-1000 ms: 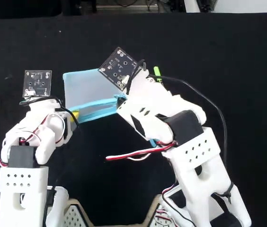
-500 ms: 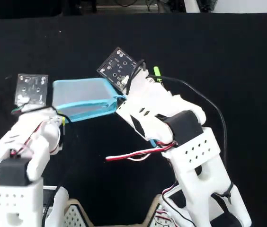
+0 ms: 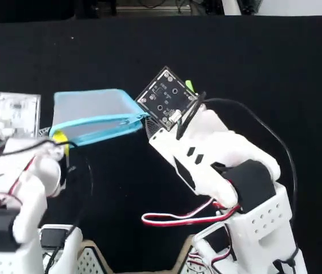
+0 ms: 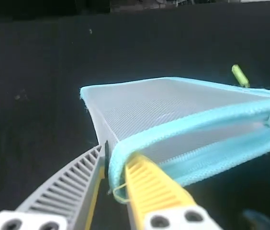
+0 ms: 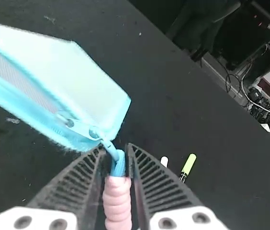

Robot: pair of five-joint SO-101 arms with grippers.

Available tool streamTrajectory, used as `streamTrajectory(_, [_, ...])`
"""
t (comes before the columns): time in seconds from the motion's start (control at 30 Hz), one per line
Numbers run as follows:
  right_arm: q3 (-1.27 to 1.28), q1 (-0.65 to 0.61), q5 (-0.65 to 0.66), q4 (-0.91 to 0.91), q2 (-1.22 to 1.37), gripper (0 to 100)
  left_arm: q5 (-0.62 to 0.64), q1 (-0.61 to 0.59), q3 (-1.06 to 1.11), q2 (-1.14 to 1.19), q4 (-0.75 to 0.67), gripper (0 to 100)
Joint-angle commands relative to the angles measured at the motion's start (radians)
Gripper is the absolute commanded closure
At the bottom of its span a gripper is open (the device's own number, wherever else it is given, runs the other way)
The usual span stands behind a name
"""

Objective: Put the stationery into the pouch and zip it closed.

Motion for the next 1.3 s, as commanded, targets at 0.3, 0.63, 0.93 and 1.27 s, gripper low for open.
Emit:
streamTrajectory(0.3, [-0.042, -0.005, 0.003, -0.003, 0.186, 98.8, -0.008, -0.131, -0.291, 0.522, 0.173, 95])
streamTrajectory(0.63, [-0.041, -0.005, 0.003, -0.02, 0.191, 98.8, 0.055, -0.133, -0.315, 0.56, 0.169, 88])
streamTrajectory(0.93, [-0.056, -0.006, -0.057, -0.014, 0.189, 98.7, 0.057, -0.13, -0.325, 0.56, 0.169, 97])
streamTrajectory(1.27, [-0.143, -0.003, -0.094, 0.106, 0.189, 98.7, 0.084, -0.13, -0.348, 0.56, 0.166, 97])
